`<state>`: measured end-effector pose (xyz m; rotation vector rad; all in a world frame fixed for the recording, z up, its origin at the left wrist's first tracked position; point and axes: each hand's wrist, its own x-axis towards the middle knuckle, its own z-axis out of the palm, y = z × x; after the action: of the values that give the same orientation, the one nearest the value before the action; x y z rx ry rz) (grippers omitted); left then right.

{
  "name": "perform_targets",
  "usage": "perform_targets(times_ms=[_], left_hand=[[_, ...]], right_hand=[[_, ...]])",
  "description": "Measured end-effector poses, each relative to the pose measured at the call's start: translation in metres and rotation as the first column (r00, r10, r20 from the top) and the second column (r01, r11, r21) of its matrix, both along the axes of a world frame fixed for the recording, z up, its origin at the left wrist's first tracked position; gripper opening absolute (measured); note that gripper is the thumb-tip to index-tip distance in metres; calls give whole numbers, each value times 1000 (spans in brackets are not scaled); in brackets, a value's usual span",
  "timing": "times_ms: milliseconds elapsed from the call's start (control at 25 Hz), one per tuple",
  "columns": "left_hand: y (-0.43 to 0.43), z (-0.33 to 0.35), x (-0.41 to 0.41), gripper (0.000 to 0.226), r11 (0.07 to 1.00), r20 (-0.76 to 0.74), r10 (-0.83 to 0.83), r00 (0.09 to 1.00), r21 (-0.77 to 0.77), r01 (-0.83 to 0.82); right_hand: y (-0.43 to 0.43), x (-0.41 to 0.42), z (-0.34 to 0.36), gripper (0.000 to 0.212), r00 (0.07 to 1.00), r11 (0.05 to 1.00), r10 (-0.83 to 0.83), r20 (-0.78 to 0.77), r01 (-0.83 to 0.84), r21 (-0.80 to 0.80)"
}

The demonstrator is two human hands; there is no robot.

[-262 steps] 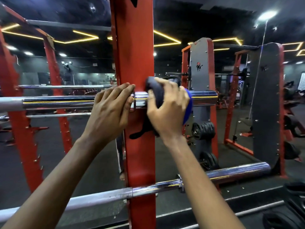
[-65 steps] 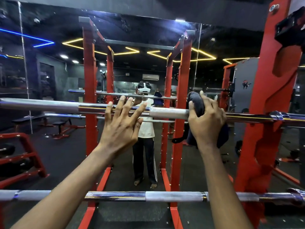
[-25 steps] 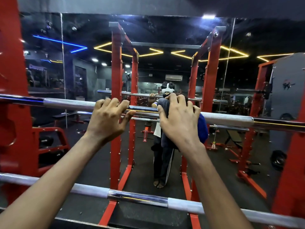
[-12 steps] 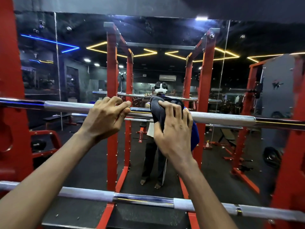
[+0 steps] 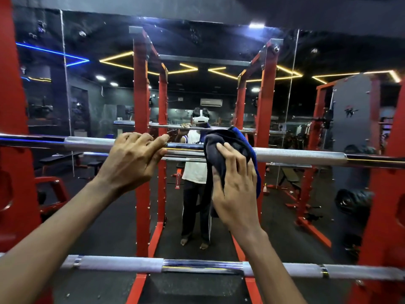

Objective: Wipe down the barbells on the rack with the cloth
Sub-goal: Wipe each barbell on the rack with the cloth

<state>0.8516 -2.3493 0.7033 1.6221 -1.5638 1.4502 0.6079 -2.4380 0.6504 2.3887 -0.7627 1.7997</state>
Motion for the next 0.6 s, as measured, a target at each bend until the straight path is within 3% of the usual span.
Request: perform_targets(times_ms=[240,480,600], left_hand=[[10,-7,22,43,998,-46,7,999,-57,-10],[11,-9,20,40,998,-130,-55,990,-43,50],[12,-8,17,38,996,-166,-92,982,-36,87]], right_hand=[[1,53,41,43,985,986,-159,72,162,-40],[13,69,8,60,991,967,-116,-59,99,-236],[2,64,24,53,980,968,-188,68,197,-158]])
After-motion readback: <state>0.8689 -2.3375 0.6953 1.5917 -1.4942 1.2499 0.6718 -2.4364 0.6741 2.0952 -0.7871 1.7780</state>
